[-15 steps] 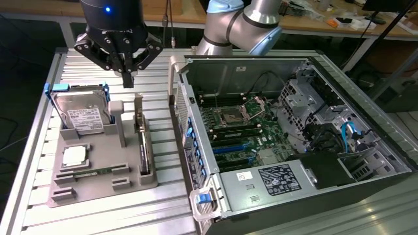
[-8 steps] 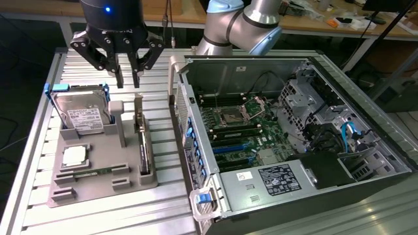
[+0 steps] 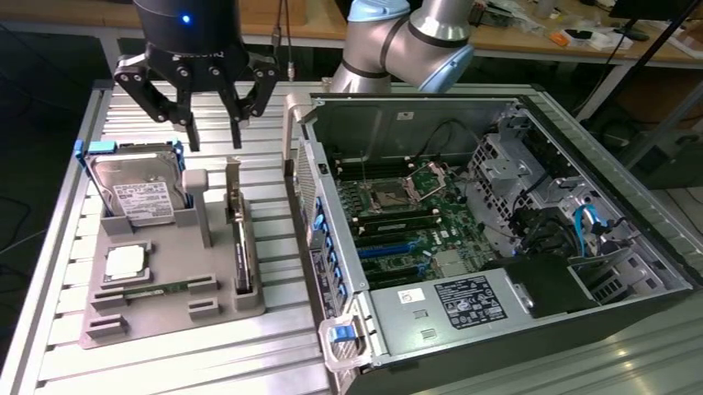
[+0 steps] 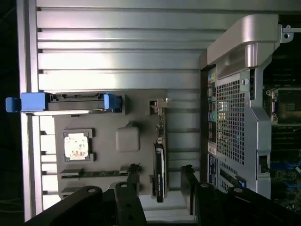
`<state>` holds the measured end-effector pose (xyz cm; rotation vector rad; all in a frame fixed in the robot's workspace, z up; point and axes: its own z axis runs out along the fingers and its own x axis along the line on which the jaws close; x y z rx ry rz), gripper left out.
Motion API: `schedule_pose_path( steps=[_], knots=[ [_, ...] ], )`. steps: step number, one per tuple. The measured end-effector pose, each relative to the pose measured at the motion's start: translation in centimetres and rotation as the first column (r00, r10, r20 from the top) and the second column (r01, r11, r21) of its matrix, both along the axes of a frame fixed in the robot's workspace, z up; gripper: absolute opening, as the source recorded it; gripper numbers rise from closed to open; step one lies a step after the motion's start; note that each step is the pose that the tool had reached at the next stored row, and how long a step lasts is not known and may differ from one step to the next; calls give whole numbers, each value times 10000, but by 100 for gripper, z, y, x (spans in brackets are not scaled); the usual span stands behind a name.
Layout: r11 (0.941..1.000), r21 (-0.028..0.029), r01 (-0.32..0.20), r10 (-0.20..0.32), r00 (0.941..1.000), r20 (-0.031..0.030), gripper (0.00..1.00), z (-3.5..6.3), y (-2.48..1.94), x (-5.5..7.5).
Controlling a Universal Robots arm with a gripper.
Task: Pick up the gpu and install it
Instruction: 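Pick up the gpu and move the gpu toward the slot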
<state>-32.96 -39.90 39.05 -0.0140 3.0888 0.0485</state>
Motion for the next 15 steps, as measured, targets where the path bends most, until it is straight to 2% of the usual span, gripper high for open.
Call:
schedule_pose_path(
  steps=[4,12,15],
  knots=[
    [9990,-62,-435,435,9991,-18,48,-66,-16,1],
    [9990,-63,-451,451,9990,-19,48,-212,-102,1],
    [9989,-62,-464,464,9989,-18,48,-289,-152,1]
  ],
)
